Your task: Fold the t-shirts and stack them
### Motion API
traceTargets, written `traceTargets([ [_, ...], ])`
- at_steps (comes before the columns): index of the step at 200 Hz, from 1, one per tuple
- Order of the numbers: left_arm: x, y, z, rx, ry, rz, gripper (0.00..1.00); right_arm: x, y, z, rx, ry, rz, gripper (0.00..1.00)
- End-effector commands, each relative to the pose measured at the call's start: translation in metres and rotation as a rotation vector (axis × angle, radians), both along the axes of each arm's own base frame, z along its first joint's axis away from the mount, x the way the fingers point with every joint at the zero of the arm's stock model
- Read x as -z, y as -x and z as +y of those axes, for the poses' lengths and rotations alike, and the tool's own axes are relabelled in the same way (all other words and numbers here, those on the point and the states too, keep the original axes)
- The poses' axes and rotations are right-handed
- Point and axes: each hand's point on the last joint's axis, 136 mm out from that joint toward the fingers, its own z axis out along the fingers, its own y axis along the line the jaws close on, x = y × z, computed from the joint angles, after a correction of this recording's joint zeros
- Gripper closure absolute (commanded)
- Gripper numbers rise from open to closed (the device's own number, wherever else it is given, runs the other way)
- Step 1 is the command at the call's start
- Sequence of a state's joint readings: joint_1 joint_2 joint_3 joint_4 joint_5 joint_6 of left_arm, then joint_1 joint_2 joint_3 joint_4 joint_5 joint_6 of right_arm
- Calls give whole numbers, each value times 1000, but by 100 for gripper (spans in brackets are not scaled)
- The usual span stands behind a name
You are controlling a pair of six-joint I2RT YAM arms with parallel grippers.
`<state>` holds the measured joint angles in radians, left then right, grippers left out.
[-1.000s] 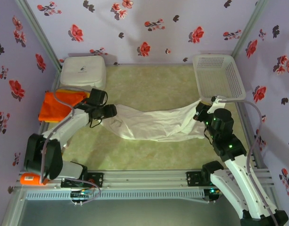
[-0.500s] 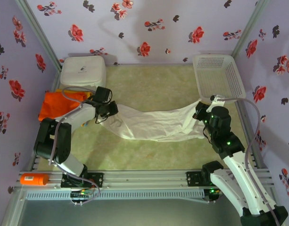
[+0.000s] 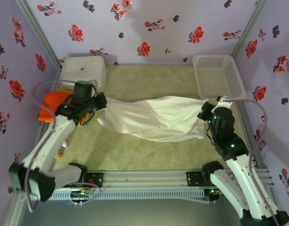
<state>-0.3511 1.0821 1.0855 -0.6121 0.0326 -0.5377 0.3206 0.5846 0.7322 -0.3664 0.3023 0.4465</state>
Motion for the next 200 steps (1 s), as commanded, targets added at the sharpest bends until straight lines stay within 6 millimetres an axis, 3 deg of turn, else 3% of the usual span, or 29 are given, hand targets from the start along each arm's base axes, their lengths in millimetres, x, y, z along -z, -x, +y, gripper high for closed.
traceTargets([
  [1, -3, 36, 28, -37, -90, 29, 100, -27, 11, -16, 67, -18, -104, 100],
  [24, -24, 66, 40, -47, -76, -21, 99, -38, 22, -15, 43, -38, -160, 100],
  [47, -27, 91, 52, -70, -70, -35, 97, -36, 28, -17, 39, -31, -151, 100],
  [61, -31, 92, 56, -82, -76, -58, 96, -34, 26, -16, 39, -29, -138, 100],
  [80, -45, 78, 55, -81, -106, -84, 96, -35, 11, -12, 38, -5, -100, 100],
  [105, -78, 33, 40, -68, -106, -169, 96, -38, -19, -3, 32, 44, -44, 100],
  [122, -87, -1, 29, -58, -121, -187, 95, -31, -47, 10, -3, 89, 35, 100],
  [149, -81, -59, 25, -77, -149, -169, 95, -4, -97, 29, -41, 113, 157, 99],
  [164, -73, -94, 27, -93, -143, -151, 95, 1, -123, 36, -49, 117, 166, 99],
  [200, -63, -173, 23, -100, -115, -131, 91, 10, -188, 23, 11, 33, 245, 94],
])
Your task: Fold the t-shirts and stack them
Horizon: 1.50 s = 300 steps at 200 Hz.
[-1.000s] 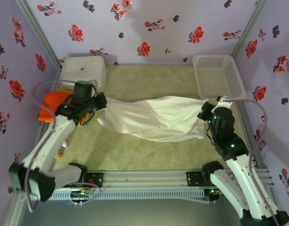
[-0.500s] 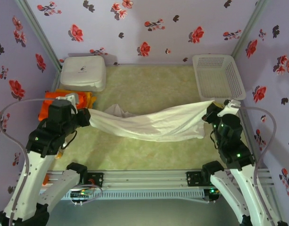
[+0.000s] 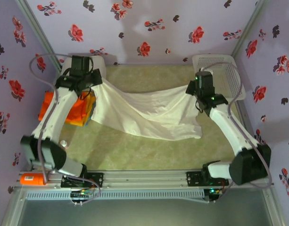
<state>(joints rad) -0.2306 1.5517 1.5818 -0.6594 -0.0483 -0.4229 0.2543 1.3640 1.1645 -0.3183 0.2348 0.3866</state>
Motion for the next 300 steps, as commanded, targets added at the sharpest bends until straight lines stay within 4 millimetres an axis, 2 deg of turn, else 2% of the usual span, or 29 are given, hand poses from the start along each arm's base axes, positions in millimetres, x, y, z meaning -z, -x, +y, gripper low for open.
traceTargets([
  [1, -29, -49, -2, 17, 20, -112, 90, -29, -39, -10, 39, -76, -52, 93],
  [6, -27, -57, -4, 23, 19, -106, 83, -27, -46, -10, 40, -86, -41, 90],
  [9, -27, -62, -6, 30, 19, -102, 76, -24, -50, -10, 39, -90, -28, 86],
  [17, -23, -69, -9, 44, 17, -73, 58, -20, -55, -8, 22, -107, 5, 72],
  [22, -19, -70, -10, 53, 17, -43, 53, -16, -57, -5, 6, -119, 28, 62],
  [28, -13, -69, -11, 58, 16, -5, 50, -12, -57, 0, -17, -131, 55, 41],
  [34, -6, -65, -13, 64, 14, 34, 46, -7, -55, 4, -35, -139, 80, 28],
  [50, 16, -46, -11, 64, 10, 98, 39, 8, -40, 6, -45, -150, 148, 19],
  [81, 53, 16, -2, 16, 76, 125, 33, 36, 13, 18, -96, -237, 199, 18],
  [83, 51, 19, -2, 16, 82, 118, 33, 41, 17, 18, -96, -241, 211, 18],
  [104, 89, 67, 3, -6, 106, 183, 33, 72, 61, 17, -76, -263, 286, 17],
  [125, 125, 110, 10, -45, 126, 266, 33, 111, 103, 6, 11, -268, 404, 18],
  [141, 149, 135, 13, -74, 142, 296, 33, 137, 127, 2, 55, -272, 453, 17],
  [155, 167, 147, 17, -108, 153, 293, 32, 160, 142, -4, 105, -274, 476, 18],
  [180, 185, 150, 22, -146, 156, 291, 31, 181, 149, -6, 133, -283, 499, 20],
  [198, 199, 142, 22, -161, 152, 297, 31, 192, 149, -7, 161, -301, 515, 23],
  [219, 214, 130, 13, -144, 161, 333, 31, 203, 148, -2, 167, -337, 518, 25],
  [265, 233, 104, 13, -170, 127, 331, 36, 217, 149, -5, 184, -314, 554, 29],
  [300, 244, 89, 9, -164, 119, 343, 41, 214, 151, -12, 199, -294, 541, 48],
])
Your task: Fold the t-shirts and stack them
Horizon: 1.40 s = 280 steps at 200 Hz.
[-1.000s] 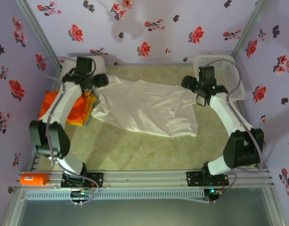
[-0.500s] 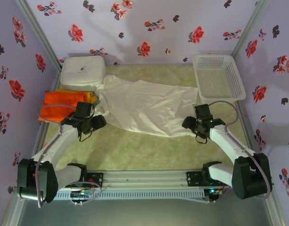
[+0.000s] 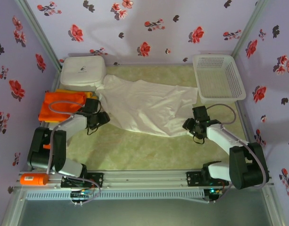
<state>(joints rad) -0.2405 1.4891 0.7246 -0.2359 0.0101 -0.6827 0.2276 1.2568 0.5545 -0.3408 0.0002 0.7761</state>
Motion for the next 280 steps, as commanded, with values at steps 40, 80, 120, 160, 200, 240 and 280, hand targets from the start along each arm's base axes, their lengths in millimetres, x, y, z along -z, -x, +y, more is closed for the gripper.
traceTargets([
  [40, 0, -37, -2, -18, -28, -74, 60, -13, -1, -16, 43, 43, -47, 71],
  [80, 13, -35, -5, -9, -27, -41, 89, -20, -2, -17, 31, 41, -48, 95],
  [120, -2, -7, -2, 1, -27, -52, 100, -25, 9, -20, 30, 49, -39, 84],
  [160, -31, 25, 0, 14, -19, -64, 100, -29, 30, -16, 37, 0, -3, 43],
  [200, -44, 47, -5, 15, 10, -84, 100, -1, 50, -12, 72, -43, 8, 31],
  [240, -46, 62, -10, 40, 10, -66, 100, -2, 33, -6, 71, -75, -49, 49],
  [280, -69, 79, -1, 82, -63, -51, 100, -26, 36, -24, 51, 48, -39, 92],
])
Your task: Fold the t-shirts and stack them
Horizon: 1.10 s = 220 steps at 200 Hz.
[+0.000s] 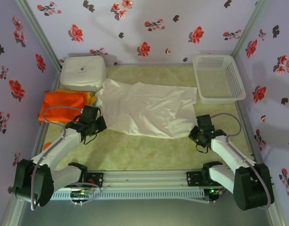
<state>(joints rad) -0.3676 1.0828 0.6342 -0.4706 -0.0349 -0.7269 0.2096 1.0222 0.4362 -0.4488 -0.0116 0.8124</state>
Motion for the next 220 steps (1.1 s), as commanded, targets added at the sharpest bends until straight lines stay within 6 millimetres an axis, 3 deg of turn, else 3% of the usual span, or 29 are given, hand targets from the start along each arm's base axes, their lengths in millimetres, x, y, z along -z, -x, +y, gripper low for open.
traceTargets([
  [1, -16, 17, 12, 16, -75, 29, 100, -25, -4, -13, 7, 79, -33, 93],
  [14, -28, 20, 15, 36, -97, 26, 100, -38, -1, -22, 5, 115, -39, 100],
  [40, -56, 20, 13, 82, -117, 29, 100, -69, 0, -33, 1, 146, -59, 100],
  [55, -75, 9, 1, 122, -85, 4, 100, -85, -5, -34, -8, 129, -61, 100],
  [78, -89, -11, -14, 179, -85, 20, 100, -105, -22, -32, -42, 111, -60, 100],
  [109, -87, -50, -31, 260, -126, 56, 100, -103, -57, -31, -91, 78, -5, 100],
  [140, -72, -104, -39, 282, -164, 86, 97, -90, -97, -27, -109, 60, 14, 100],
  [148, -66, -118, -39, 280, -168, 98, 88, -86, -105, -28, -103, 59, 20, 95],
  [172, -51, -144, -39, 280, -175, 140, 51, -80, -124, -27, -92, 50, 12, 56],
  [197, -44, -127, -36, 278, -159, 166, 47, -88, -124, -23, -99, 32, -42, 22],
  [220, -29, -88, -26, 245, -127, 176, 46, -93, -106, -26, -98, 50, -83, 15],
])
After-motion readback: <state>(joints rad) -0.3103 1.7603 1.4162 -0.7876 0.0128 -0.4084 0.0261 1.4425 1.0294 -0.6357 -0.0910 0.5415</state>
